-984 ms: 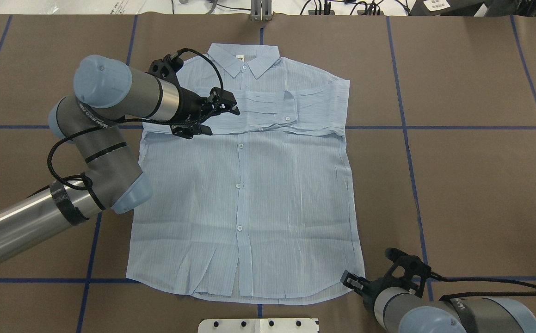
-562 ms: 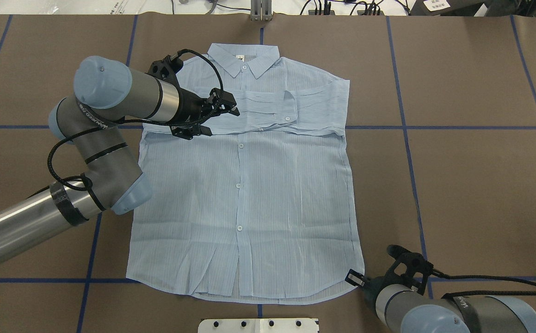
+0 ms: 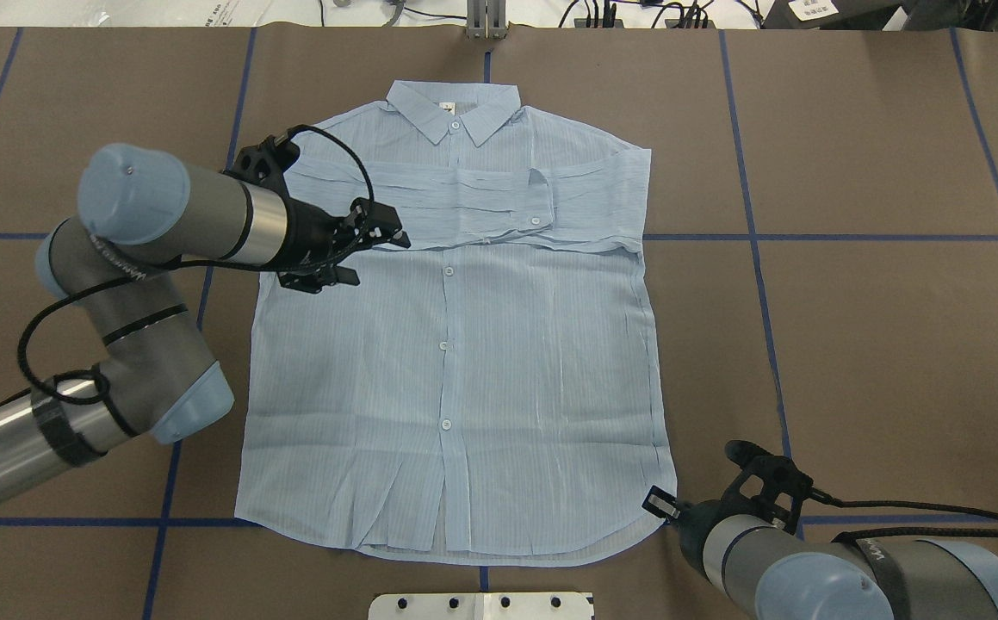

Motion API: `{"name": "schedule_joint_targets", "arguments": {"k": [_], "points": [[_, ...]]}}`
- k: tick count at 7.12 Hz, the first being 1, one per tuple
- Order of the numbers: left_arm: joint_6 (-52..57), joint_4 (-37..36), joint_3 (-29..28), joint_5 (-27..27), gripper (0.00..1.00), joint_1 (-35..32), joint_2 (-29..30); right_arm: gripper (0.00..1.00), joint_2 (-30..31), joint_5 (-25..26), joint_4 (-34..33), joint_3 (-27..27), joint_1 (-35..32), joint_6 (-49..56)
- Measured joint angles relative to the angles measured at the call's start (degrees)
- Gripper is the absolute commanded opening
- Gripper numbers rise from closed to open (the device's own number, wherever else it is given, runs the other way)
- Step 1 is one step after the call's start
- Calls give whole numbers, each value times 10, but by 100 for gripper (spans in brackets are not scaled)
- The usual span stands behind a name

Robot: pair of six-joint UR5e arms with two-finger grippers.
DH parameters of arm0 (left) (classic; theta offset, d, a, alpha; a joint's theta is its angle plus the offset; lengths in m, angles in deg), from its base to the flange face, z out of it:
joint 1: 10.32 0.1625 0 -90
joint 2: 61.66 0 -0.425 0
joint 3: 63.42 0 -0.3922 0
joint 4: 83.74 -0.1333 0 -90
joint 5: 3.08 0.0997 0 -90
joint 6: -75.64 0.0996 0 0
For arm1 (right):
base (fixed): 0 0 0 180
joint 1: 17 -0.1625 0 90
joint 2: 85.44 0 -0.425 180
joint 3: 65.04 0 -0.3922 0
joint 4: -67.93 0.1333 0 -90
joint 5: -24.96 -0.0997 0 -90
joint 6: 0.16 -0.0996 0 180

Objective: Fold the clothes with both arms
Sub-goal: 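Release the sleeve with the left gripper and move both grippers to the hem corners, then grasp both hem corners nearest the robot with the left and right grippers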

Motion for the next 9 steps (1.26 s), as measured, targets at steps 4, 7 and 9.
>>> {"name": "schedule_joint_targets", "arguments": {"k": [4, 7, 9], "points": [[-2, -201, 194, 110, 93, 128, -138, 0, 2, -1, 0, 1, 1, 0], [-41, -222, 232, 131, 93, 193, -214, 0, 1, -1, 0, -2, 3, 0], [-74, -223, 229, 142, 90, 221, -225, 0, 0, -1, 0, -2, 4, 0]]}}
